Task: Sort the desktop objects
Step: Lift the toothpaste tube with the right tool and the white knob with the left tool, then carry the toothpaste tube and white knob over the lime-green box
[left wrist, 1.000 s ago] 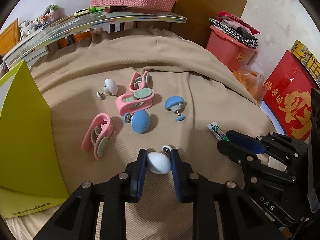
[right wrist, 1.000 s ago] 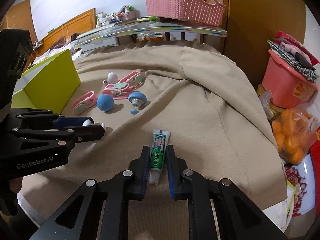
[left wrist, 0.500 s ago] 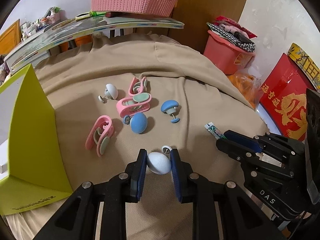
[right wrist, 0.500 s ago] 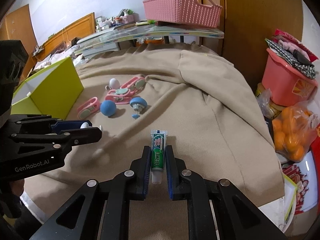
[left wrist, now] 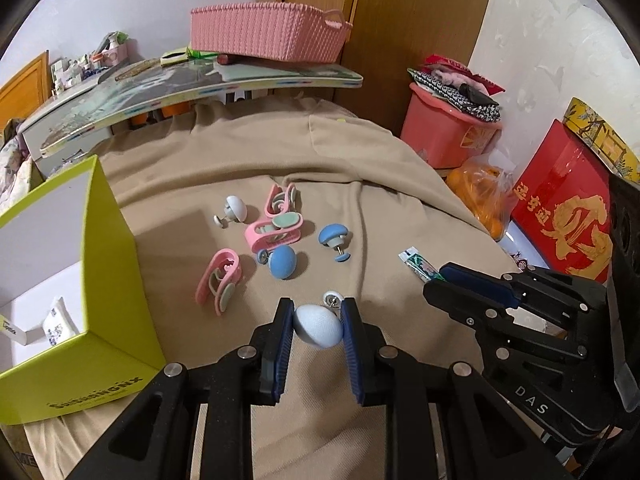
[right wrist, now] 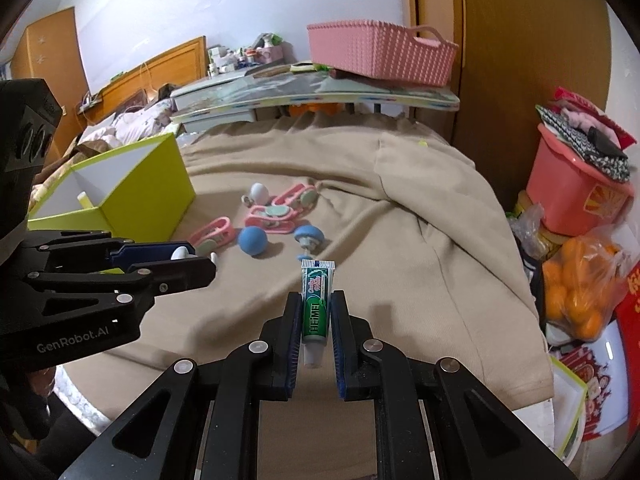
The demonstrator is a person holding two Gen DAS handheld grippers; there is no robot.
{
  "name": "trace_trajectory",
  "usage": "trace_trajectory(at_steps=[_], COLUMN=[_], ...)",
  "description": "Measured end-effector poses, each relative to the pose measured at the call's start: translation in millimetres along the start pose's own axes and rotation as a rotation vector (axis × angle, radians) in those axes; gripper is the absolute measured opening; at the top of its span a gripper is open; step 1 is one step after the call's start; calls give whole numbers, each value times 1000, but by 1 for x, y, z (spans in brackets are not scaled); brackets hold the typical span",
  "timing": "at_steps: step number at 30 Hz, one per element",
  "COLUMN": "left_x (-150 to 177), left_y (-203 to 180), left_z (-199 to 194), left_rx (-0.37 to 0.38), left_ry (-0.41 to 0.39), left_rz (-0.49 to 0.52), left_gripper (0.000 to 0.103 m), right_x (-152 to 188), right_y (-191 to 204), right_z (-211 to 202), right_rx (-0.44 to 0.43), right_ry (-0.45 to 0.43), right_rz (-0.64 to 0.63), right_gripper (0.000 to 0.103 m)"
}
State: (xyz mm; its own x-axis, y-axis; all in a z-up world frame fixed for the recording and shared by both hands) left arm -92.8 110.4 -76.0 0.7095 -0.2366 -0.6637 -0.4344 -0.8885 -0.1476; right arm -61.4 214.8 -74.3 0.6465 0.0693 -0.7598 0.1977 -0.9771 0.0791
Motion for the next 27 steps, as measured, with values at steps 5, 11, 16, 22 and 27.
trace_trajectory(at_steps=[5, 11, 16, 22, 27], left_x=[-3, -4, -3, -1, 1], left_y=[1, 4, 7, 11, 15], left_z=[-12, -27, -39, -53, -63], left_rx=[-8, -26, -44, -58, -69], left_ry=[-26, -54, -76, -100, -116], left_rz=[-2, -4, -4, -9, -17], left_gripper=[25, 25, 25, 25, 25], right_x=[-6, -12, -14, -17, -18], right_y=[8, 18, 28, 41, 51], right_z=[-8, -18, -25, -33, -38], right_rx=[-6, -13, -20, -29, -38], right_ry=[-19, -42, -56, -72, -82], right_rz=[-17, -40, -61, -86, -108], right_gripper=[14, 14, 14, 14, 14])
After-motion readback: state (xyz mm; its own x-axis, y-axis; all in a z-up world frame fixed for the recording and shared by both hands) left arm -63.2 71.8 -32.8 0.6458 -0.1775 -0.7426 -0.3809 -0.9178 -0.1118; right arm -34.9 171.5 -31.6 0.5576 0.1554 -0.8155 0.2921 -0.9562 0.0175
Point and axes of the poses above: each gripper's, at about its wrist camera, not at the fingertips, and z roughly the way its jaws point, y to its left, x to its underside, the point moved 5 cm from there along z, roughly the way its jaws point, and after that the axes turned 5 degrees about -y, right-handed, at the moved point
